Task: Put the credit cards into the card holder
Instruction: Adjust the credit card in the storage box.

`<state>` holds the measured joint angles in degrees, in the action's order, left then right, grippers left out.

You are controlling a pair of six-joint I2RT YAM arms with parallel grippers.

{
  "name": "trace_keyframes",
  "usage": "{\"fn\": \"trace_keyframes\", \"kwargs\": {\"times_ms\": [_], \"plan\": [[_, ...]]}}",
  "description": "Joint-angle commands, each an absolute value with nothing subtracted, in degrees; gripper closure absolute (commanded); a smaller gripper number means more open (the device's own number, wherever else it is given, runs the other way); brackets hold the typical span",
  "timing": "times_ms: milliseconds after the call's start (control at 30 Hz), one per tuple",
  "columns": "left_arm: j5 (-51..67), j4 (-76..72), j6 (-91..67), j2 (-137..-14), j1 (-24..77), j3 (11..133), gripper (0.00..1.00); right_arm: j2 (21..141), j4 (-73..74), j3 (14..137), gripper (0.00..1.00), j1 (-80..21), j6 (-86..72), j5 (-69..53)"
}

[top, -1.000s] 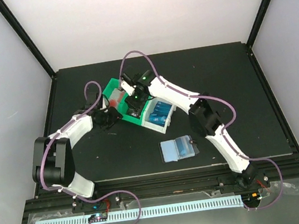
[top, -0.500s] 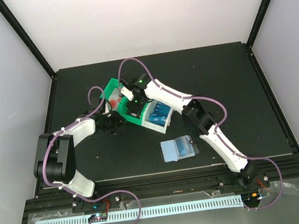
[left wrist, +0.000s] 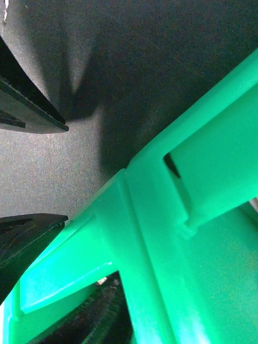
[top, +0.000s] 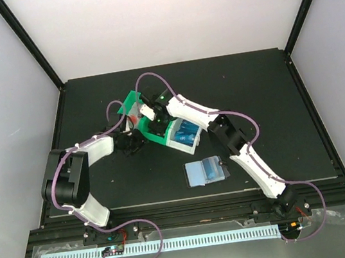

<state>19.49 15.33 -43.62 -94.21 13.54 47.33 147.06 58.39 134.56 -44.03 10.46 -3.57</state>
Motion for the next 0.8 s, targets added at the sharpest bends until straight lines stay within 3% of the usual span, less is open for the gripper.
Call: {"fn": "trace_keyframes", "kwargs": {"times_ms": [0, 767], "plan": [[18.98, 13.01, -43.70, -92.65, 13.84, 47.29, 0.57, 143.99, 61.48, 127.78, 0.51, -43.29, 12.86, -2.56], [19.32, 14.28, -46.71, -100.20, 18.81, 54.24, 0.57, 145.23, 69.21, 131.56, 0.55, -39.78, 14.15, -21.83]]}}
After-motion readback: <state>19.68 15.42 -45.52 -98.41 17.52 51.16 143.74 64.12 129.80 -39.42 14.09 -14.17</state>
